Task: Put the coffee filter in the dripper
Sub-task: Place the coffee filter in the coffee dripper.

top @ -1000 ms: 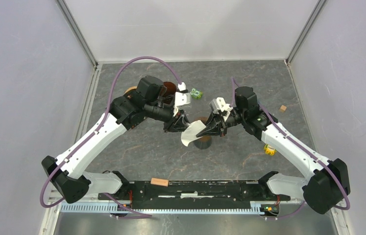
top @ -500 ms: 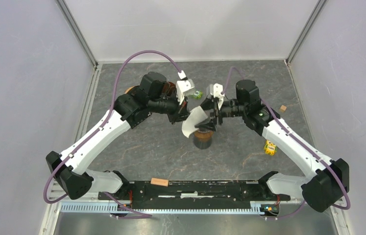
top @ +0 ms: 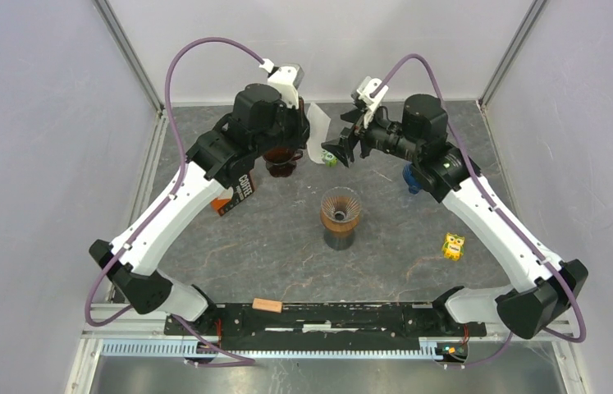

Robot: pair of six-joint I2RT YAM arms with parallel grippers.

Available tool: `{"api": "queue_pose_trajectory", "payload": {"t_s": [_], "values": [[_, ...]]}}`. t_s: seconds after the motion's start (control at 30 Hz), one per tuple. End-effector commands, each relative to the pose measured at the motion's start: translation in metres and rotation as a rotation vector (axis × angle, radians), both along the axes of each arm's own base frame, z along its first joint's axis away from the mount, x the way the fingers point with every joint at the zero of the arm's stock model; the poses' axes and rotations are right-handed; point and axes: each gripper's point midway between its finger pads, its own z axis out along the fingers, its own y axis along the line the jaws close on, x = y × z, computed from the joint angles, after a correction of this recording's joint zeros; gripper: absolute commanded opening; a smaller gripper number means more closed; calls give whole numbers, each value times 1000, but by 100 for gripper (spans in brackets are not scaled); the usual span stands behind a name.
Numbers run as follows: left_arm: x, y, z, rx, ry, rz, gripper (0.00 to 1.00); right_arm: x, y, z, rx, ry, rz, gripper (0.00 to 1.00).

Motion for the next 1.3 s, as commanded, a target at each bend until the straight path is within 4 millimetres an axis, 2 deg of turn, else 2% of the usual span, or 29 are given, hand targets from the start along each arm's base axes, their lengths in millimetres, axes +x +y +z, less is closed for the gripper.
{"api": "queue_pose_trajectory", "payload": {"t_s": [0.0, 0.2, 0.7, 1.27], "values": [[21, 2, 20, -212, 77, 236, 2, 9, 3, 8, 13, 24, -80, 86], [17, -10, 7, -271, 164, 248, 2, 10, 7, -3, -2, 34, -97, 84], [10, -23, -2, -306, 214, 217, 2, 17, 13, -13, -13, 48, -93, 75], [8, -21, -3, -287, 182, 193, 2, 26, -11, -9, -53, -1, -218, 65]]}}
